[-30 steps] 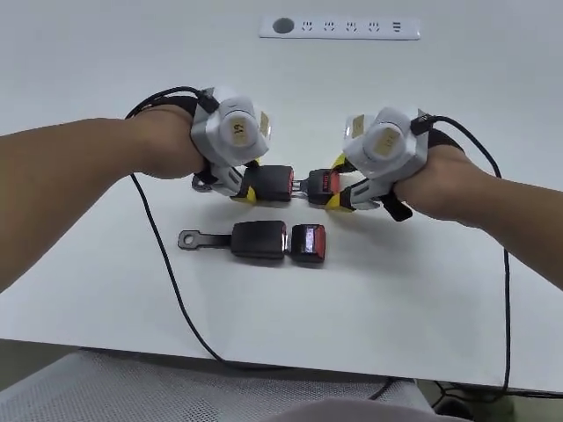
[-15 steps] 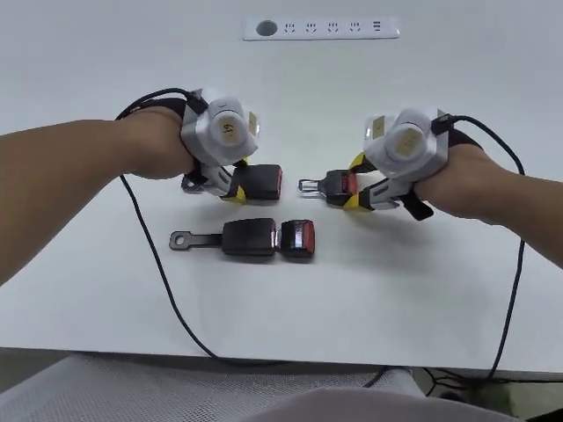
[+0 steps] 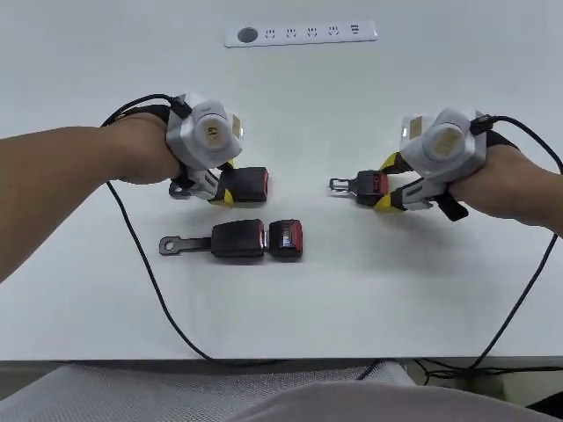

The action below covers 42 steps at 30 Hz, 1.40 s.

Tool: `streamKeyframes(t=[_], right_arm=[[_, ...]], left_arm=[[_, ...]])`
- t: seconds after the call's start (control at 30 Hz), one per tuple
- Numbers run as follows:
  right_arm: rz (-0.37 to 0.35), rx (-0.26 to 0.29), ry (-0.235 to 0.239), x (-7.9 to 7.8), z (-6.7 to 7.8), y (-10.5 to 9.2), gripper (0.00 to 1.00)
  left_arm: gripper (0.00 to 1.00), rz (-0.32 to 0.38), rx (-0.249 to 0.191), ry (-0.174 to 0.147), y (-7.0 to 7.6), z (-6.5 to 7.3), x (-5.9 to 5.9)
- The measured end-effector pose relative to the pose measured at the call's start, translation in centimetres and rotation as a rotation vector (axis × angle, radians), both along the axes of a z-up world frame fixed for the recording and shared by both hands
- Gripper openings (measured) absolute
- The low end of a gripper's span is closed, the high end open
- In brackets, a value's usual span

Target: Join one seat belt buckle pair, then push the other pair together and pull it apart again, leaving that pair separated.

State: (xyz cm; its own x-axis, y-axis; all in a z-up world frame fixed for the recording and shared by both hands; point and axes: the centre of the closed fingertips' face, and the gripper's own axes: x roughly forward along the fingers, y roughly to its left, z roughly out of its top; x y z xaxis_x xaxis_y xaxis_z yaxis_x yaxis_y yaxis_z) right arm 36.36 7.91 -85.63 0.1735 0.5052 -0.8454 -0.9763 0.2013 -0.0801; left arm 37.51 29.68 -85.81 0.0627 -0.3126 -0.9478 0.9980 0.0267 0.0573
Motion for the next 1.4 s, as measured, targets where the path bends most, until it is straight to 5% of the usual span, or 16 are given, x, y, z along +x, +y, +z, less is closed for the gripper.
streamKeyframes(t=[0.47,0.77,0.9,1.0,1.1,1.27,1.4], right_arm=[[0.001,-0.075,0.006,-0.7,-0.1,-4.7,0.35],[-0.028,-0.093,-0.015,-0.7,0.0,-4.9,0.38],[-0.075,-0.108,-0.046,-0.2,0.2,-5.4,0.45],[-0.118,-0.138,-0.086,0.2,0.5,-5.6,0.52],[-0.134,-0.114,-0.093,-0.1,1.0,-5.2,0.55],[-0.238,-0.049,-0.084,-1.4,2.8,-4.2,0.61],[-0.215,-0.003,-0.125,-2.9,4.5,-2.5,0.65]], left_arm=[[0.32,0.004,-0.002,-0.005,0.0,0.0,-0.1],[0.33,0.051,-0.016,-0.015,0.0,0.1,-0.1],[0.33,0.071,-0.022,-0.039,0.1,0.3,0.0],[0.39,0.092,-0.03,-0.096,0.2,0.6,0.5],[0.44,0.159,-0.048,-0.079,0.6,1.0,0.0],[0.52,0.219,-0.109,-0.143,1.8,3.7,-0.3],[0.55,0.251,-0.137,-0.167,3.0,5.3,-1.9]])
